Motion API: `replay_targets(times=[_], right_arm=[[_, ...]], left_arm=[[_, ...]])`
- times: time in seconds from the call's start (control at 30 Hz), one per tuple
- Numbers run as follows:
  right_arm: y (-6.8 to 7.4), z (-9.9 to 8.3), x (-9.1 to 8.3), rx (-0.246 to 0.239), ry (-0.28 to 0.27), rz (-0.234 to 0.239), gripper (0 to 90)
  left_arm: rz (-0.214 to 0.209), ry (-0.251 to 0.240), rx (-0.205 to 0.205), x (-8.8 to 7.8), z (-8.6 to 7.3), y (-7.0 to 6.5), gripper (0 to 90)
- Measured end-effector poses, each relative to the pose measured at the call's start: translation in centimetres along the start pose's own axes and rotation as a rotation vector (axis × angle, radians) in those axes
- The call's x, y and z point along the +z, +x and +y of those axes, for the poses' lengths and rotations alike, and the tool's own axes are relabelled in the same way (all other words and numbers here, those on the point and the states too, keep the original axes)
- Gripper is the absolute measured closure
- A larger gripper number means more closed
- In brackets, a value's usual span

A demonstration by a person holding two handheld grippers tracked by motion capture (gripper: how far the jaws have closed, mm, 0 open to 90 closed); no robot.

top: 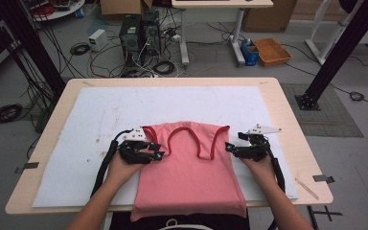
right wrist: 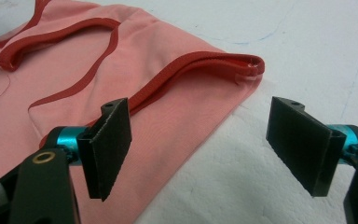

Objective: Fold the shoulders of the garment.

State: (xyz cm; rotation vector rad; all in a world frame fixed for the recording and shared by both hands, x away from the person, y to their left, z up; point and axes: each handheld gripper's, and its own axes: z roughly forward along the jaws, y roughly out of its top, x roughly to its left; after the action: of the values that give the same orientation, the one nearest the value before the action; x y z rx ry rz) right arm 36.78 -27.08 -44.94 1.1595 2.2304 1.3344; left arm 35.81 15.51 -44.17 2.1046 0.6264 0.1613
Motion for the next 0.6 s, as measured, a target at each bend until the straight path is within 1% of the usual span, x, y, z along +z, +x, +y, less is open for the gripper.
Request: replay_targets(times=[0.07, 0.1, 0.2, 0.33, 0.43, 0.47, 0.53, 0.6], right_arm=[[0.0, 0.0, 0.0, -0.002, 0.002, -0.001, 22.0], [0.1, 0.0, 0.0, -0.002, 0.003, -0.001, 22.0], [0.0, 0.0, 0.0, 0.000, 0.003, 0.000, 22.0], [0.1, 0.0, 0.0, -0.005, 0.005, -0.003, 22.0], [0.1, 0.0, 0.0, -0.006, 0.004, -0.005, 22.0], [0.1, 0.0, 0.0, -0.005, 0.003, -0.005, 22.0], [0.1, 0.0, 0.0, -0.006, 0.004, -0.005, 22.0], [0.1, 0.0, 0.0, -0.006, 0.003, -0.005, 22.0]], left_arm=[[0.005, 0.032, -0.003, 0.3, -0.2, 0.3, 74.8], [0.000, 0.042, -0.003, 0.5, -0.2, 0.2, 78.0], [0.006, 0.053, 0.029, 0.6, -0.2, 0.0, 83.8], [0.002, 0.048, 0.032, 0.1, -0.1, 0.0, 85.2], [0.000, 0.019, 0.039, -0.8, -0.1, -0.2, 85.4], [-0.003, 0.002, 0.035, -1.1, -0.2, -0.3, 85.3], [-0.006, -0.002, 0.035, -1.3, -0.3, -0.5, 85.3], [-0.017, -0.005, 0.025, -1.4, -0.6, -0.7, 85.3]])
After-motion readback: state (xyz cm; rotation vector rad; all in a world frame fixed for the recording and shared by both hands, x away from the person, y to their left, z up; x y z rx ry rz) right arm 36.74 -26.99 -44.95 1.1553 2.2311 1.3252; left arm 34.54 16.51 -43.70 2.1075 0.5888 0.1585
